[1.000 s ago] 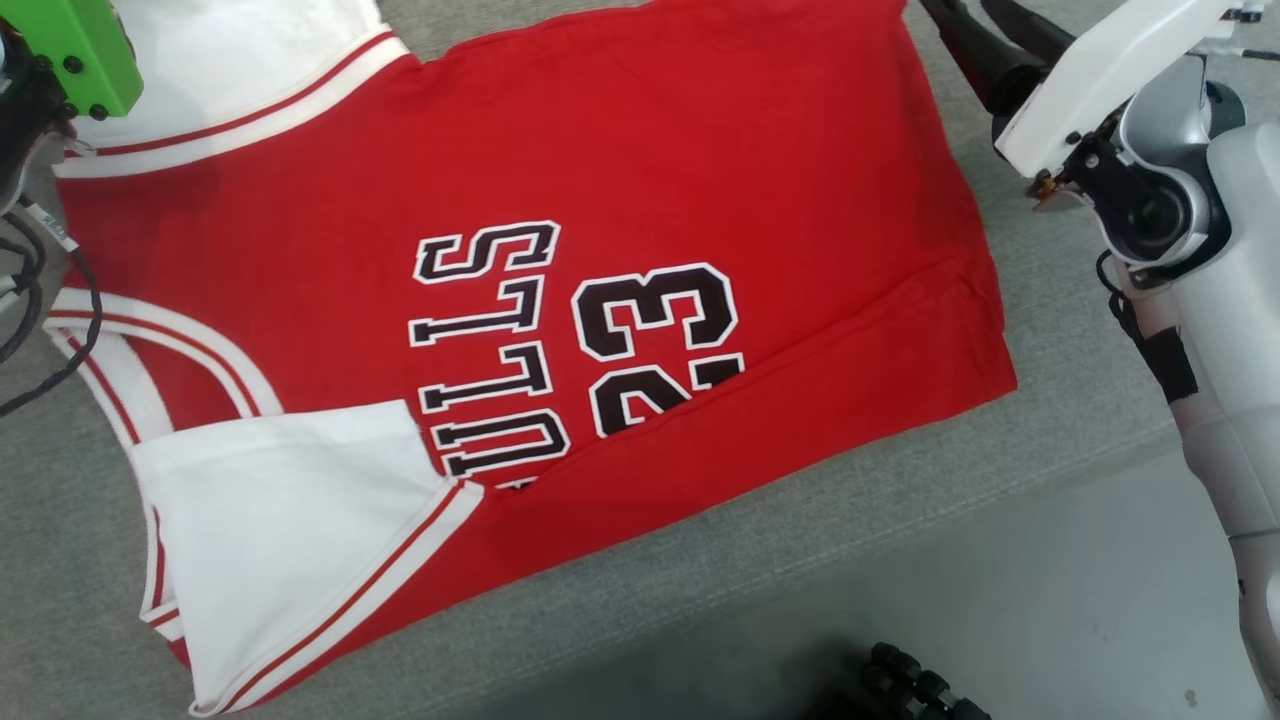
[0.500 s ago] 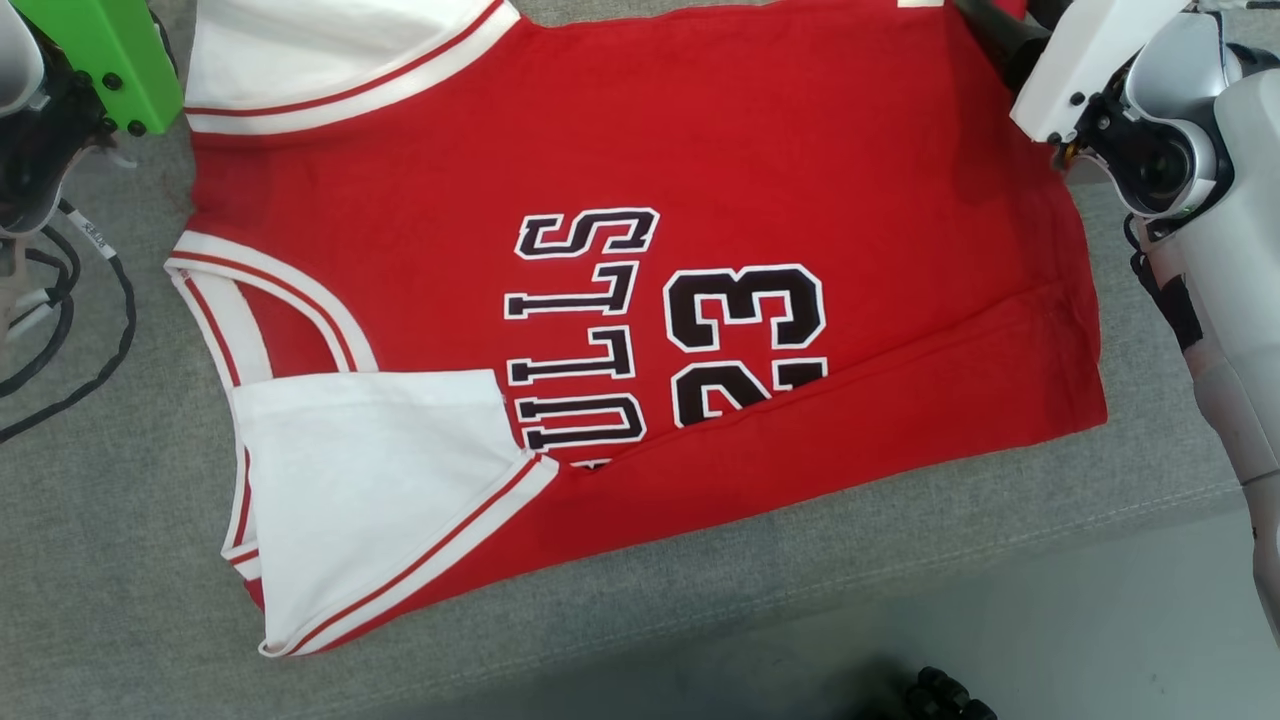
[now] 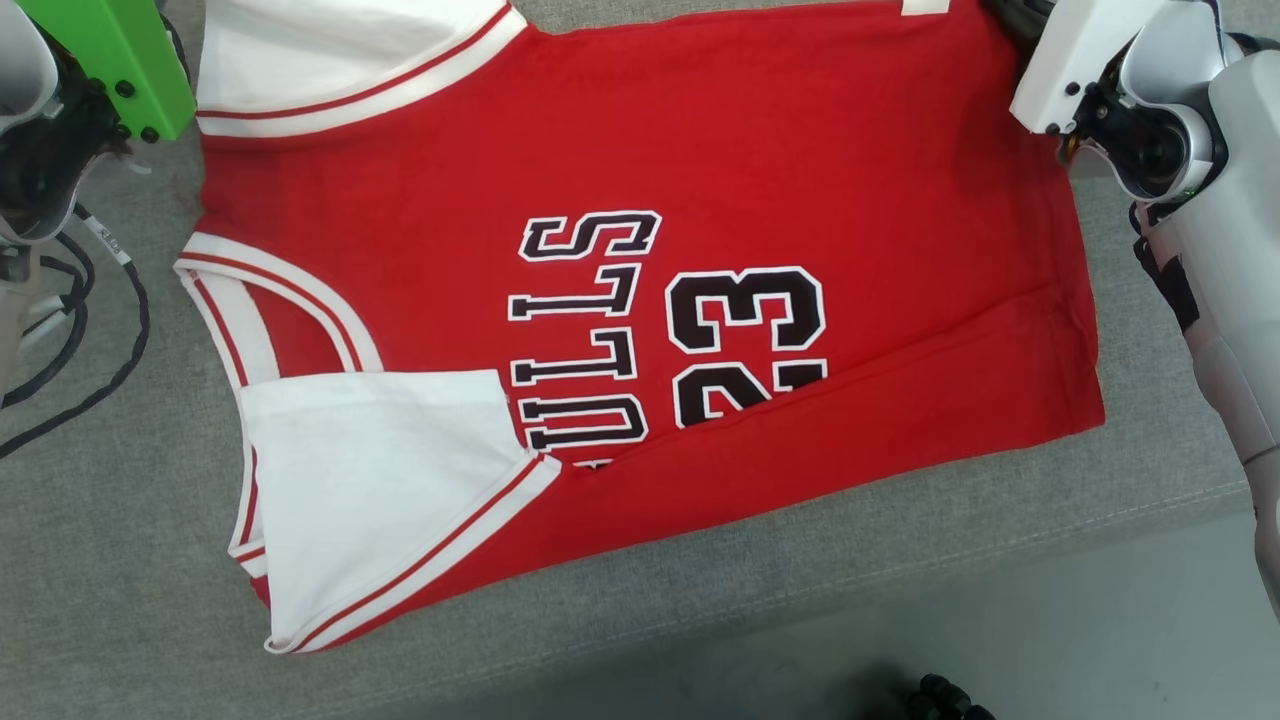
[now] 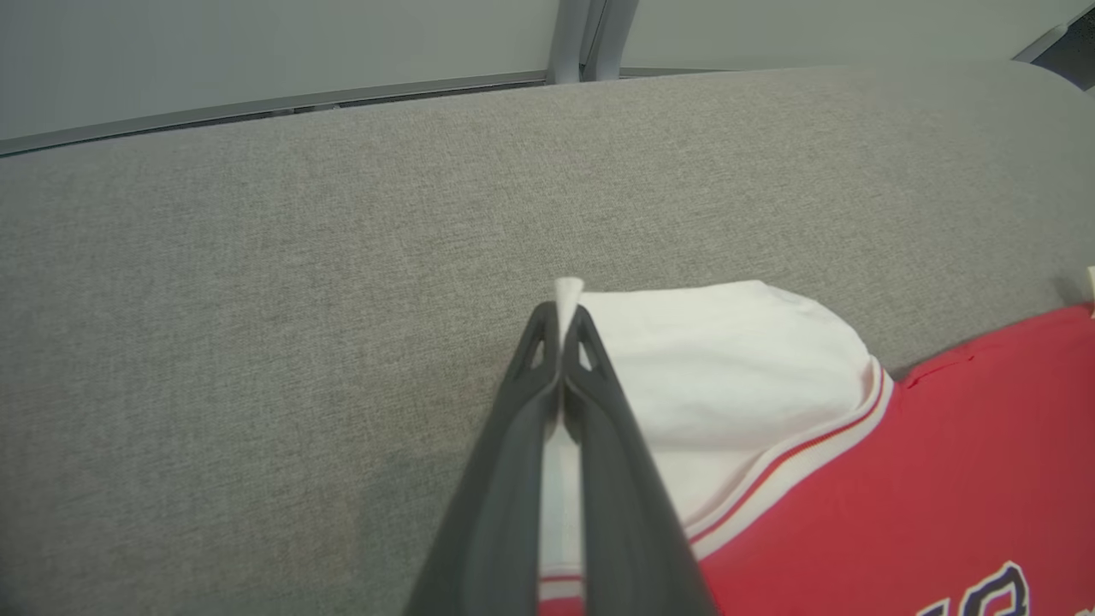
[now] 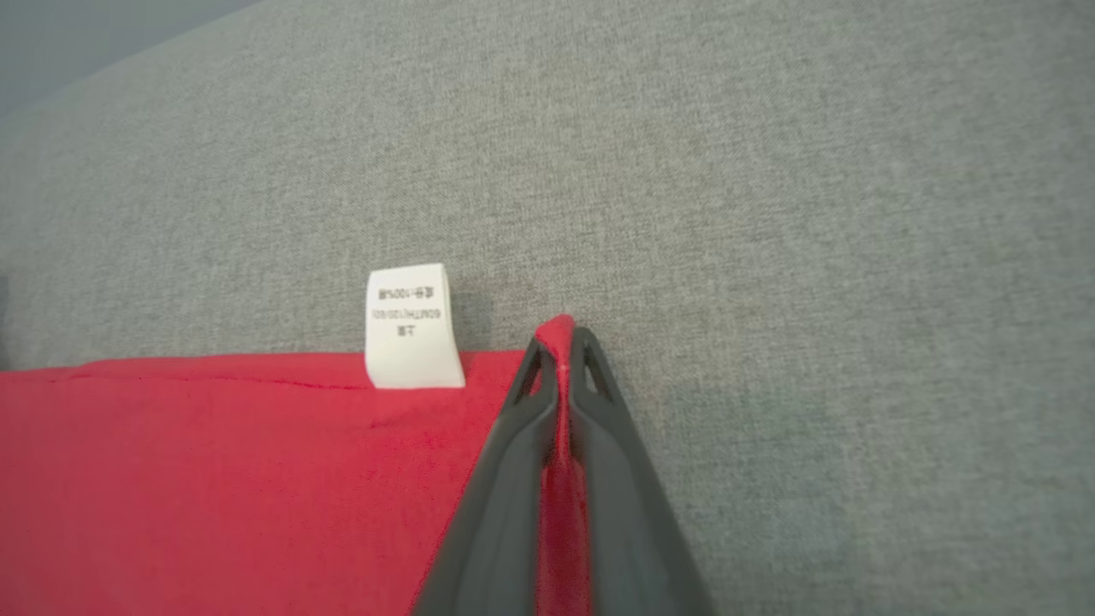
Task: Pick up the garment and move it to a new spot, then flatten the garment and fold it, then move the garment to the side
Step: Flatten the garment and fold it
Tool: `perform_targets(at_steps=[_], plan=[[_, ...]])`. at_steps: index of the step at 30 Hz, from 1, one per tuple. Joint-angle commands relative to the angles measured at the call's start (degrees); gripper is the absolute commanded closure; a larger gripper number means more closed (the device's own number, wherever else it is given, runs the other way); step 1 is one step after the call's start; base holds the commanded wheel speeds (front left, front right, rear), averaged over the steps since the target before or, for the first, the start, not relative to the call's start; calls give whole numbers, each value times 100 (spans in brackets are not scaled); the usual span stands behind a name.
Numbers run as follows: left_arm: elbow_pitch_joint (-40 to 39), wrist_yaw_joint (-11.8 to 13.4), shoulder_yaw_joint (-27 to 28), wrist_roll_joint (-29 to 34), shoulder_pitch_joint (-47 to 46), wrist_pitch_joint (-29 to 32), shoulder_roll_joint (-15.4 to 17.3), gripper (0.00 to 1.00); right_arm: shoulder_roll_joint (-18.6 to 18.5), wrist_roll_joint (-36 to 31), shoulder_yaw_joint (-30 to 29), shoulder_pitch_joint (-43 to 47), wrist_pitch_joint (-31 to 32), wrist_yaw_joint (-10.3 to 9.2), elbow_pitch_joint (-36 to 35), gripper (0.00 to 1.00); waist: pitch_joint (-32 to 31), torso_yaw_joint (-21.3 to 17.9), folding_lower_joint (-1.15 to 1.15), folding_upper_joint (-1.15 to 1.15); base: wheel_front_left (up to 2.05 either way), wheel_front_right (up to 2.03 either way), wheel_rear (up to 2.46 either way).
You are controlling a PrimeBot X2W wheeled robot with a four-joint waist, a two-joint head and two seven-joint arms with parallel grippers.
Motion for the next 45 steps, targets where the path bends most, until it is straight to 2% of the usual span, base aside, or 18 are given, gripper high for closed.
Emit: perform_targets(at_steps=[1,11,20,27,36,40,45], plan=[[21,-33,30,-63,96,-40,5,100,12,2,-8,-79,-45,0,43,100,-54,12,0,0,0,0,0],[-80,-125,167,-287,378,-274,-32,100,148,-108,-97,-130,-406,0,349,100,-319,116,0,0,0,0,0],[-890,-144,405,-650,1293,-688,86,100,39,124,-18,471,-875,0,181,100,-806,223,0,0,0,0,0],[-1976,105,486,-867,2446,-1081,148,100,-102,462,76,1324,-1440,0,-341,100,-1217,317,0,0,0,0,0],[-3261,607,820,-1060,4168,-1752,425,100,-446,648,92,2547,-2173,0,-1184,100,-1516,340,0,0,0,0,0],[-3546,730,808,-1193,4865,-2045,283,100,-467,724,82,2962,-2316,0,-1368,100,-1617,343,0,0,0,0,0],[-3558,768,780,-1256,5343,-2321,147,100,-517,658,113,3208,-2457,0,-1435,100,-1671,352,0,0,0,0,0]])
